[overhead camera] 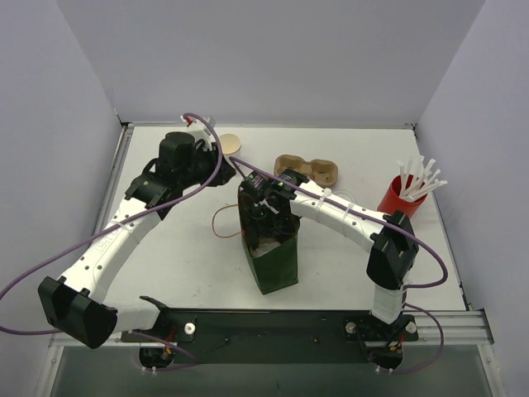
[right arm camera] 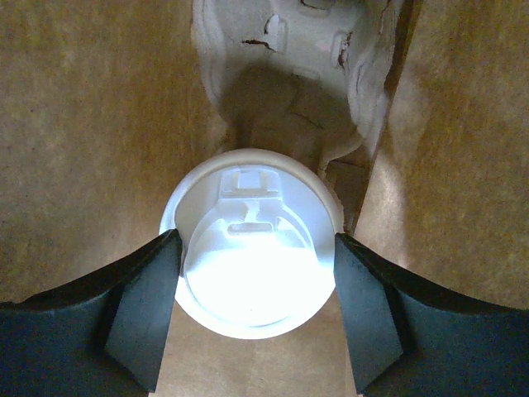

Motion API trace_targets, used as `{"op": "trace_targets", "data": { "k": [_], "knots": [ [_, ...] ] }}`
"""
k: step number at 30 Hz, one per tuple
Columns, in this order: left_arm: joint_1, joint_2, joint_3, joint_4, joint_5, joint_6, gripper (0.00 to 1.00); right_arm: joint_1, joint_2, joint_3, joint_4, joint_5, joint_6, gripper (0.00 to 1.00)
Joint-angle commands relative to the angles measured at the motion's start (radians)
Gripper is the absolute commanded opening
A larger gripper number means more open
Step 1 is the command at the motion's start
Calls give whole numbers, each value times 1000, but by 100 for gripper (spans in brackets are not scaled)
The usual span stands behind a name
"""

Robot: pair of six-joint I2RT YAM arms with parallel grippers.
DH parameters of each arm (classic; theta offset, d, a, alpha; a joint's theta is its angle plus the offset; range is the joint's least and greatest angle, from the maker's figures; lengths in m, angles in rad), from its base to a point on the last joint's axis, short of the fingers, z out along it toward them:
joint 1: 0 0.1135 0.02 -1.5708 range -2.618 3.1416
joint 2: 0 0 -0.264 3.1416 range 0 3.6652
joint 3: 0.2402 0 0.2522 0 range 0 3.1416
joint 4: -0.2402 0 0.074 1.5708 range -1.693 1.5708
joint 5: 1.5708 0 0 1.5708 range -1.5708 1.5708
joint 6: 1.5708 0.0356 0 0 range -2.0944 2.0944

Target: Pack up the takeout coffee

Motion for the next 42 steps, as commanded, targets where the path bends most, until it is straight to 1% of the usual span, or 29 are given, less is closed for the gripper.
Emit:
{"op": "trace_targets", "data": {
  "k": [1, 3, 7, 9, 14, 20, 25, 29, 30, 31, 34, 37, 40, 42],
  "knots": [
    [18, 28, 74, -16, 225, 61, 34, 11, 10, -35, -100, 19, -4, 33],
    [25, 26, 73, -20, 291, 64, 34, 11, 7, -32, -98, 20, -3, 33],
    [35, 33, 79, -48, 328, 79, 35, 11, 4, -37, -94, 23, 3, 33],
    [35, 49, 102, -91, 336, 96, 35, 11, -1, -43, -92, 25, 7, 33],
    [35, 72, 148, -180, 333, 164, 35, 11, -5, -52, -81, 26, 10, 33],
    [30, 125, 218, -264, 267, 222, 34, 9, -9, -55, -77, 25, 13, 33],
    [28, 135, 206, -254, 314, 219, 35, 11, -12, -57, -74, 28, 14, 33],
    [31, 122, 142, -205, 365, 179, 35, 11, -16, -61, -71, 29, 16, 33],
    [33, 115, 134, -195, 376, 156, 36, 11, -18, -63, -69, 29, 19, 33],
    [33, 111, 122, -181, 385, 144, 40, 11, -18, -64, -67, 29, 19, 33],
    [33, 96, 97, -134, 408, 101, 41, 9, -22, -68, -66, 31, 20, 33],
    [31, 97, 97, -137, 388, 99, 42, 11, -25, -71, -61, 32, 22, 33],
    [30, 94, 93, -166, 324, 116, 37, 9, -28, -72, -60, 37, 25, 33],
    [28, 89, 91, -172, 281, 125, 28, 11, -32, -74, -58, 39, 28, 33]
  ]
}}
